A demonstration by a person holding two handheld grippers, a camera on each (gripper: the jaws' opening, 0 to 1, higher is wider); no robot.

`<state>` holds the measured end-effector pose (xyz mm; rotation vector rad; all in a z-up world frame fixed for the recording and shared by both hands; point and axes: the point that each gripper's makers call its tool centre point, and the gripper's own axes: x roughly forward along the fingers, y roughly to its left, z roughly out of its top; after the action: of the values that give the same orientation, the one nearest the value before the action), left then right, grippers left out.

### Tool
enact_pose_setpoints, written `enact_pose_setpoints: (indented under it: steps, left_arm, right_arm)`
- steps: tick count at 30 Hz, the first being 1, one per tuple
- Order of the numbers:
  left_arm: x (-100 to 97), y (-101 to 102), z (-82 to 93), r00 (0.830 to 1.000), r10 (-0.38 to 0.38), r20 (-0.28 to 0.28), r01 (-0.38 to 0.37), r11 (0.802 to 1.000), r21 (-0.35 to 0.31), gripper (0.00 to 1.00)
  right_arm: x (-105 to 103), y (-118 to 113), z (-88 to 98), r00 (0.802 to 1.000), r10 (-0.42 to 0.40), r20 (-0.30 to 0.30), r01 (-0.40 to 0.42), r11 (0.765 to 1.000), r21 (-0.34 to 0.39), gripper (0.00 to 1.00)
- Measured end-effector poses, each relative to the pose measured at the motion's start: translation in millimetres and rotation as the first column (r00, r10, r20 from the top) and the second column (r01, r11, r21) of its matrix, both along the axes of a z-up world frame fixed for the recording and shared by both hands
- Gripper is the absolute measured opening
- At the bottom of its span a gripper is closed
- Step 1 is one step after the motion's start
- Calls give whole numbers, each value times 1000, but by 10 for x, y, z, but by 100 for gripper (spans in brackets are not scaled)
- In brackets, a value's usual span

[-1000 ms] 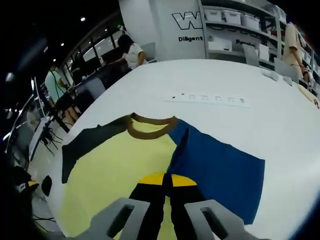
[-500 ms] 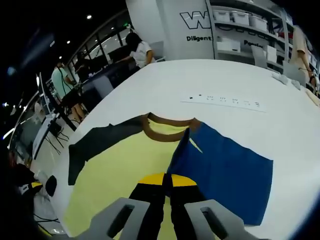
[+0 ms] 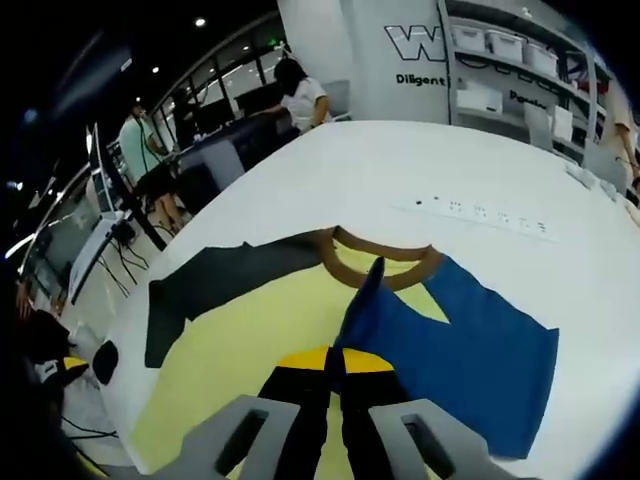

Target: Fold the garment on the visible template until the final outline fits inside the template.

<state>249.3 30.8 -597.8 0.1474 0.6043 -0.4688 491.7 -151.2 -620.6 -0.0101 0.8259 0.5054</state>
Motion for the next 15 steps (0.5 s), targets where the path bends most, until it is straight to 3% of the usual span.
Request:
enact_pose_setpoints:
  steps: [15]
  left_arm:
    - [-6, 23, -3, 1000, 9, 1, -9, 1000, -11, 96]
  right_arm:
    - [-71, 355, -43, 998, 68, -9, -68, 998, 2, 0]
